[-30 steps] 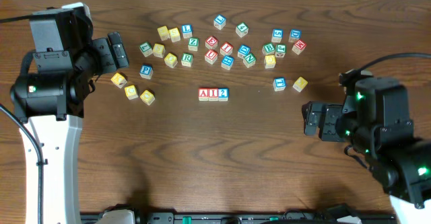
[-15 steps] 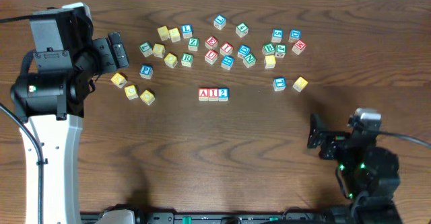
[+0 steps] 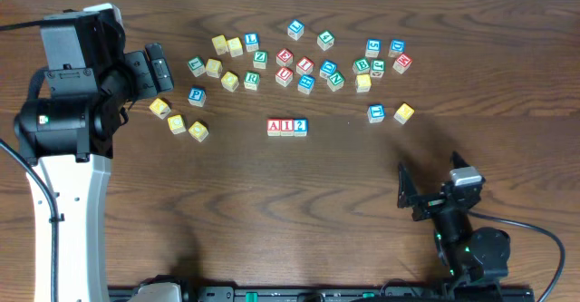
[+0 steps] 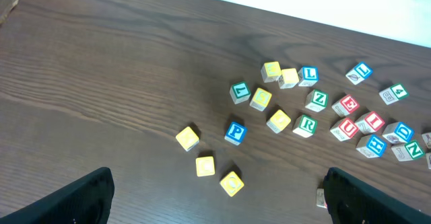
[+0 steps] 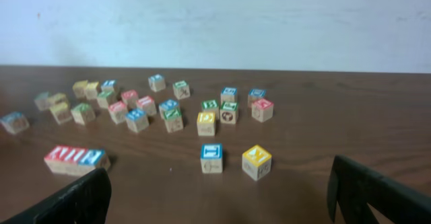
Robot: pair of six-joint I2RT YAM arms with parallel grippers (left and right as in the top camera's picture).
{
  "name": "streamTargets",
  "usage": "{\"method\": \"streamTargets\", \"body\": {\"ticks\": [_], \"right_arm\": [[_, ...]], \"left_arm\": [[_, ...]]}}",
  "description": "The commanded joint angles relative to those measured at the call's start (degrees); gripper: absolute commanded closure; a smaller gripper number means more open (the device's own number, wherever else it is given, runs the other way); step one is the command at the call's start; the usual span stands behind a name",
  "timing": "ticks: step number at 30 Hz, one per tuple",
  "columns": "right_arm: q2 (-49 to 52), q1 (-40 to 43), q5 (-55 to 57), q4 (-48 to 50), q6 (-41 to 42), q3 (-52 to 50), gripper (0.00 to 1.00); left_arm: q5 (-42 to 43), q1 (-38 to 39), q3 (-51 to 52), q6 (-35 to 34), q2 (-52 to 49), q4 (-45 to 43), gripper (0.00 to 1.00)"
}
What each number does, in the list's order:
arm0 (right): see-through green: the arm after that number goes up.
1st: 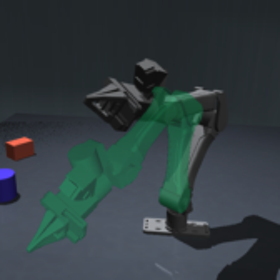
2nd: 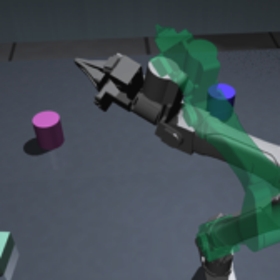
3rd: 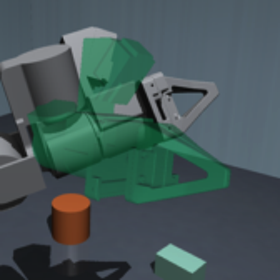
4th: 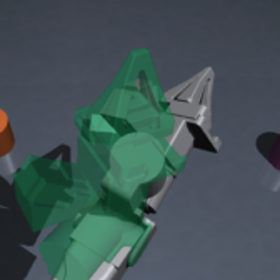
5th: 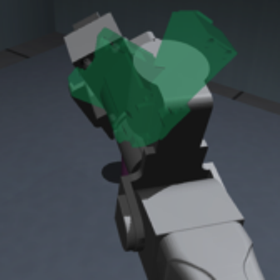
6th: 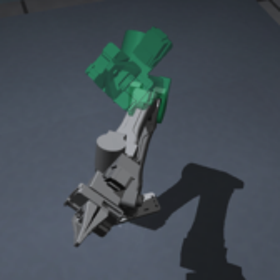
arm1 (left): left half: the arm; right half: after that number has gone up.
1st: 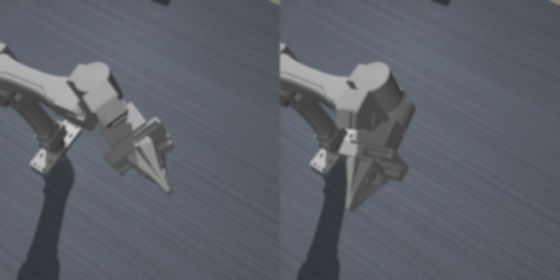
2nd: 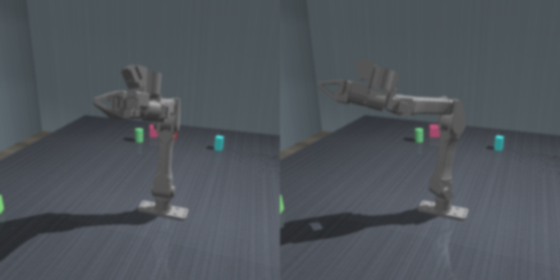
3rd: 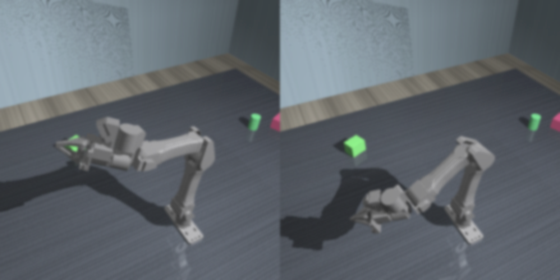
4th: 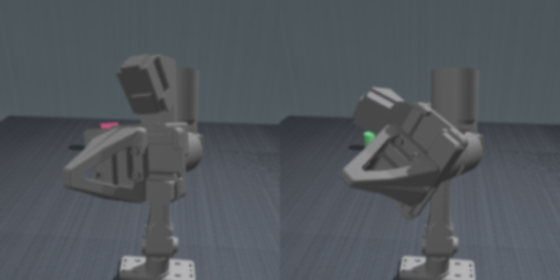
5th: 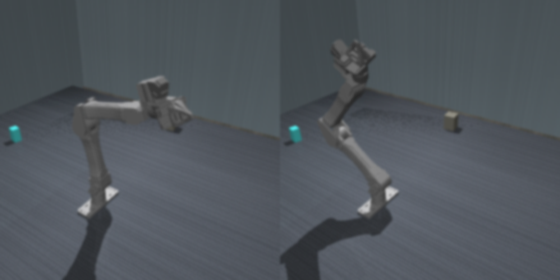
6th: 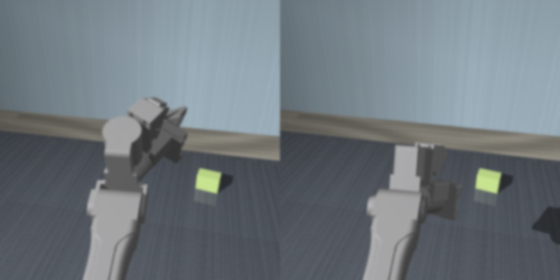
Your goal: Spell out AI2
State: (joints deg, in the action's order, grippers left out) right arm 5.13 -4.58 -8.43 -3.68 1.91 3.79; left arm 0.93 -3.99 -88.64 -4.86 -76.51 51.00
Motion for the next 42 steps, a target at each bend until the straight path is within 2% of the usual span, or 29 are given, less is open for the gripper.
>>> {"method": "streamTargets", "body": {"ticks": [1,9,42], "right_arm": [[-1.9,-0.1,-1.6,0.3,-2.4,-1.9,0.01],[-4.9,0.4,-1.2,0.4,-2.4,-3.5,0.01],[-4.8,0.4,-1.2,0.3,-2.4,-3.5,0.01]], "left_arm": [[-0.3,-0.2,-0.6,-0.1,-0.3,0.0,0.02],[-0.3,-0.2,-0.6,-0.1,-0.3,0.0,0.02],[-0.3,-0.2,-0.5,-0.1,-0.3,0.0,0.03]]}}
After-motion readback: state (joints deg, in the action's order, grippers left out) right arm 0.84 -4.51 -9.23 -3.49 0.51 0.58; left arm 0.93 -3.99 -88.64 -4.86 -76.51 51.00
